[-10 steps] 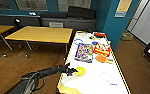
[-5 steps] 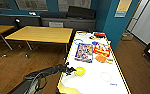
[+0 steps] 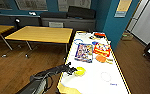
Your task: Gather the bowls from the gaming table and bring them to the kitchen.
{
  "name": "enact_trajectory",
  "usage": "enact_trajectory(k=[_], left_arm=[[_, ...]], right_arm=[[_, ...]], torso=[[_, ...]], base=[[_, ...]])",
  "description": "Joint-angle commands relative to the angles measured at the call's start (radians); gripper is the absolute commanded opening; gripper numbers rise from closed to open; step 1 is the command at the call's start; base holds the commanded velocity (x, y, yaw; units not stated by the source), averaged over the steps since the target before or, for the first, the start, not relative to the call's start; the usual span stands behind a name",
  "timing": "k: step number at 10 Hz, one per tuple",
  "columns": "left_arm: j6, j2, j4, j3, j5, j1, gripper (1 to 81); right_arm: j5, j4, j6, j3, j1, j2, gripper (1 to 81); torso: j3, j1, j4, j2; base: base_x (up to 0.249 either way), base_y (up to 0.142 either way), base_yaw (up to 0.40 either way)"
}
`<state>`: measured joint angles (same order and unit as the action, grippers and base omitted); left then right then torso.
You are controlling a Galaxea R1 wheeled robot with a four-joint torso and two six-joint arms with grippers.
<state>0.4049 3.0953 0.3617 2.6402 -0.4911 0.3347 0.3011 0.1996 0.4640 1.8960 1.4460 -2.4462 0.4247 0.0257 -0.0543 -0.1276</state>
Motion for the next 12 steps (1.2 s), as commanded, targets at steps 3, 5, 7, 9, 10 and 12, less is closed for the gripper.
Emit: enact_trajectory(k=[3, 5, 7, 9, 10, 12], left_arm=[[0.006, 0.022, -0.033, 0.003, -0.038, -0.139, 81.1], [0.009, 0.036, -0.070, 0.024, -0.035, -0.121, 81.1], [0.009, 0.062, -0.073, 0.076, -0.037, -0.111, 81.1], [0.015, 0.102, -0.075, 0.147, -0.041, -0.111, 81.1], [0.015, 0.120, -0.075, 0.179, -0.043, -0.111, 81.1], [0.051, 0.134, -0.073, 0.222, -0.069, -0.111, 81.1]], right_arm=[[-0.043, 0.024, -0.001, -0.003, -0.025, 0.026, 1.0], [-0.043, 0.024, -0.001, -0.003, -0.031, 0.022, 1.0], [-0.045, 0.026, -0.001, -0.003, -0.038, 0.017, 1.0], [-0.046, 0.024, 0.001, 0.001, -0.040, 0.011, 1.0], [-0.046, 0.024, -0.001, 0.006, -0.040, 0.008, 1.0], [-0.049, 0.024, 0.001, 0.024, -0.040, -0.004, 1.0]], torso=[[0.000, 0.000, 0.000, 0.000], [0.000, 0.000, 0.000, 0.000], [0.000, 0.000, 0.000, 0.000], [0.000, 0.000, 0.000, 0.000], [0.000, 0.000, 0.000, 0.000], [0.000, 0.000, 0.000, 0.000]], base=[[0.000, 0.000, 0.000], [0.000, 0.000, 0.000], [0.000, 0.000, 0.000], [0.000, 0.000, 0.000], [0.000, 0.000, 0.000], [0.000, 0.000, 0.000]])
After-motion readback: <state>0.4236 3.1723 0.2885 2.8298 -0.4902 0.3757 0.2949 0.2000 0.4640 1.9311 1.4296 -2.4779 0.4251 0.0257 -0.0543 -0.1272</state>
